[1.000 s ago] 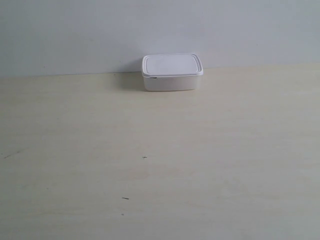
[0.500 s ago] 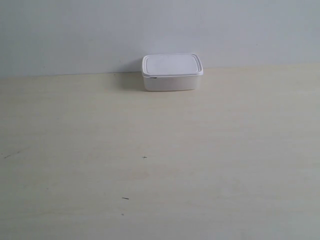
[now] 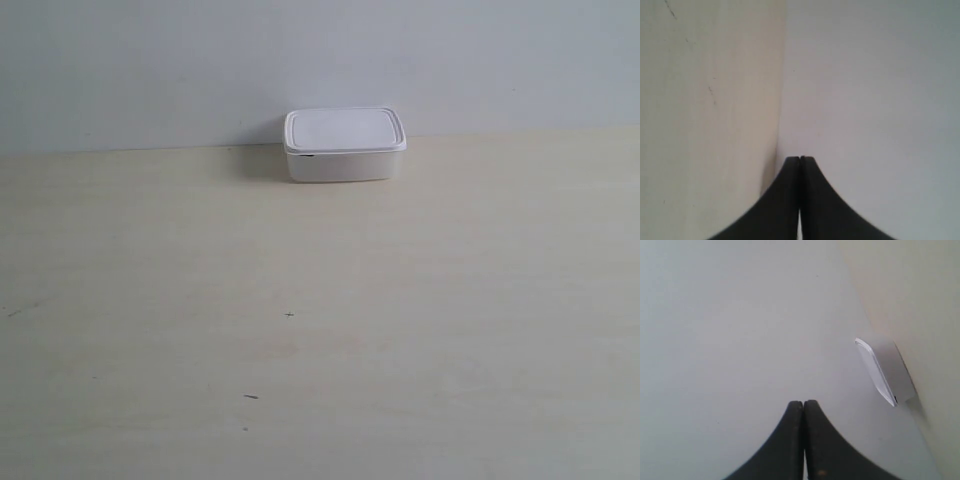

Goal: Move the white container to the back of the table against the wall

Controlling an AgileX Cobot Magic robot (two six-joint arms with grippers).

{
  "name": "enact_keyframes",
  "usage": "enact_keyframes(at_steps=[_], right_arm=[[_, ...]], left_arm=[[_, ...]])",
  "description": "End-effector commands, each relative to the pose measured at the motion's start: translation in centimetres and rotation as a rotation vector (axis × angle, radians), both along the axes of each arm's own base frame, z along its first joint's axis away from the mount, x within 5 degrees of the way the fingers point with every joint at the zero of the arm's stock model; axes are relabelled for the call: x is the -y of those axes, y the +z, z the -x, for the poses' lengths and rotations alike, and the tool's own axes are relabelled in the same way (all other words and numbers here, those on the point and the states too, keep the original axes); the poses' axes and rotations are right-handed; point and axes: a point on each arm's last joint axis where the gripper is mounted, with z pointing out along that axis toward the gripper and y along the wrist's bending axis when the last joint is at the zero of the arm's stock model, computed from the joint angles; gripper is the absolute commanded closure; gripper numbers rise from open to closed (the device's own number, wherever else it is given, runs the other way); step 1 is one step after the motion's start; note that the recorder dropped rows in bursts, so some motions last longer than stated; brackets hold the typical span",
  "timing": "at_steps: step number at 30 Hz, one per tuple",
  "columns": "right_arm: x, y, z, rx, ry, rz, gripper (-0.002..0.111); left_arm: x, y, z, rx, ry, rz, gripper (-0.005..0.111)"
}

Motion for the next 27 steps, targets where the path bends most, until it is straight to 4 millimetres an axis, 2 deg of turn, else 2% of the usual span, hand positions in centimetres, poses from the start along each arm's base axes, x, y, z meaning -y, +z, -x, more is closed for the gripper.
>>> enact_keyframes(at_steps=[1, 18, 20, 23, 24, 25, 27], right_arm=[[-0.2, -0.6, 0.09, -0.05, 0.005, -0.093, 0.108], [-0.18, -0.6, 0.09, -0.05, 0.007, -0.072, 0.108], [-0.16, -0.6, 0.09, -0.054, 0.026, 0.06, 0.108], [-0.16, -0.6, 0.09, -0.062, 0.08, 0.383, 0.108], [-0.16, -0.6, 0.09, -0.065, 0.098, 0.493, 0.108], [-0.16, -0.6, 0.09, -0.067, 0.119, 0.62, 0.108], [-0.16, -0.6, 0.09, -0.071, 0.143, 0.771, 0.108]], left_arm=[[0.04, -0.29, 0.07, -0.021, -0.005, 0.009, 0.107], [0.02, -0.29, 0.08, -0.023, -0.004, 0.002, 0.107], [0.02, -0.29, 0.08, -0.023, -0.004, 0.002, 0.107], [0.02, -0.29, 0.08, -0.023, -0.004, 0.002, 0.107], [0.02, -0.29, 0.08, -0.034, -0.014, -0.035, 0.107], [0.01, -0.29, 0.08, -0.072, -0.049, -0.166, 0.107], [0.01, -0.29, 0.08, -0.118, -0.093, -0.323, 0.107]])
